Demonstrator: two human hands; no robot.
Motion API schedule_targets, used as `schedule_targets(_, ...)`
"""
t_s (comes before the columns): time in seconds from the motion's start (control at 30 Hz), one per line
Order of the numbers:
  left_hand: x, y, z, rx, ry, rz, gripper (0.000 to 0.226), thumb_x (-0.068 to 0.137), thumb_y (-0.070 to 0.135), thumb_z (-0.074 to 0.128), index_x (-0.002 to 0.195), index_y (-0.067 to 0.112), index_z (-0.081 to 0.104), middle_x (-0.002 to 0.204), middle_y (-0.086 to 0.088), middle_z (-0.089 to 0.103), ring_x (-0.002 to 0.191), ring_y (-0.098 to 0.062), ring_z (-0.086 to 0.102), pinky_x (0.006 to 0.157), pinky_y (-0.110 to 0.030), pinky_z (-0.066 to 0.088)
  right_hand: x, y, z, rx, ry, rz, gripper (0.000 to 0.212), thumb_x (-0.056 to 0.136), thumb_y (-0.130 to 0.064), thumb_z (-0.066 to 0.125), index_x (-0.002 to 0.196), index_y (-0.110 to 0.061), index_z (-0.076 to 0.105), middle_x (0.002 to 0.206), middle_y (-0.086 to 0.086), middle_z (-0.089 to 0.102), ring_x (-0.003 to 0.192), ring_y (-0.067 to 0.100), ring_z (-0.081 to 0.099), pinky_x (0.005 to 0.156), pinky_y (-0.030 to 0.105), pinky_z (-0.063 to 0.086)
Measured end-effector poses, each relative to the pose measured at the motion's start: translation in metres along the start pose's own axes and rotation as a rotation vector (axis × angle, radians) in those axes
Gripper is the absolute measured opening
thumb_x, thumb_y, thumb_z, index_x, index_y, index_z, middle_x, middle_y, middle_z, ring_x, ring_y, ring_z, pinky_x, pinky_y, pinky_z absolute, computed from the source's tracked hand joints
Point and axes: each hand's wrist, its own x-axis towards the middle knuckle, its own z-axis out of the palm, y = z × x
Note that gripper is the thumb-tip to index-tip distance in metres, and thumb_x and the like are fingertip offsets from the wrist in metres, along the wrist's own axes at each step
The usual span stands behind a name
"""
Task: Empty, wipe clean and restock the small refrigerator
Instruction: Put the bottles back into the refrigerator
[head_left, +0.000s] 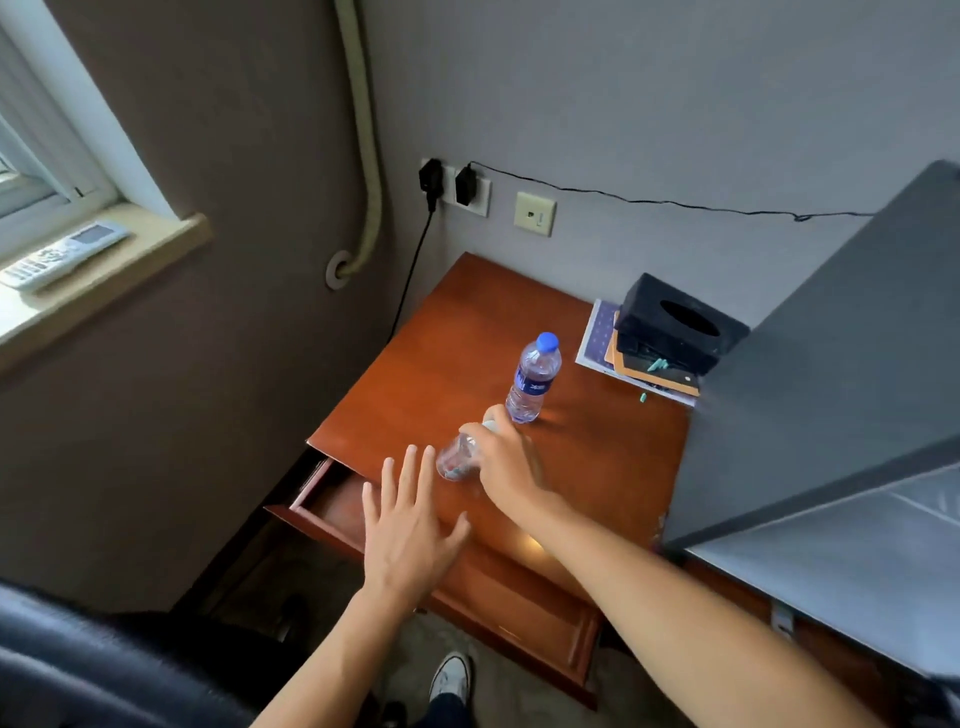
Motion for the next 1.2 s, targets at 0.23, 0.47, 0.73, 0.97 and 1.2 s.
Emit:
schedule_targets(0.23,-0.008,0.052,0.024,-0.034,-0.085,0.257,0.1,0.088,0.055,0.065,0.163,0.022,0.008,0.17,0.001,0.016,0.157,-0.027,0.014,0.123,-0.054,0.022,-0.094,0.04,-0.063,0.167,0.217,0.064,0.034,0.084,-0.02,0.08,0.115,-0.028,0.071,0.109,-0.015,0.042,0.088,0.014,0.056,0.077,0.035,0.054)
schedule_targets(0.47,-0.045,0.125,0.027,-0.131,-0.08,0.465,0.088,0.09,0.058,0.064,0.161,0.03,0.02,0.163,0.008,0.035,0.154,-0.019,0.027,0.121,-0.049,0.026,-0.194,0.07,-0.116,0.218,0.37,0.21,0.035,0.085,-0.022,0.081,0.118,-0.029,0.073,0.109,-0.014,0.047,0.093,0.009,0.057,0.079,0.02,0.055)
schedule_targets(0.73,-0.13,0.203,0.042,-0.15,-0.044,0.687,0.081,0.084,0.044,0.08,0.151,0.03,0.037,0.147,0.008,0.053,0.137,-0.017,0.05,0.112,-0.045,0.043,-0.321,0.111,-0.147,0.346,0.517,0.318,0.035,0.08,-0.022,0.086,0.112,-0.032,0.076,0.107,-0.019,0.046,0.095,0.003,0.057,0.08,0.01,0.049)
schedule_targets(0.97,-0.216,0.29,0.064,-0.158,-0.025,0.921,0.075,0.076,0.035,0.088,0.141,0.029,0.053,0.132,0.003,0.065,0.117,-0.025,0.063,0.099,-0.043,0.053,-0.453,0.166,-0.165,0.462,0.743,0.398,0.039,0.082,-0.015,0.084,0.115,-0.032,0.073,0.117,-0.019,0.052,0.114,0.007,0.058,0.091,0.023,0.055)
schedule_targets(1.2,-0.289,0.369,0.093,-0.186,0.004,1.193,0.079,0.075,0.024,0.086,0.146,0.023,0.052,0.133,-0.007,0.063,0.119,-0.031,0.06,0.098,-0.049,0.054,-0.577,0.201,-0.198,0.073,0.896,0.567,0.039,0.094,-0.033,0.066,0.133,-0.028,0.063,0.143,-0.003,0.047,0.135,0.017,0.048,0.108,0.033,0.046)
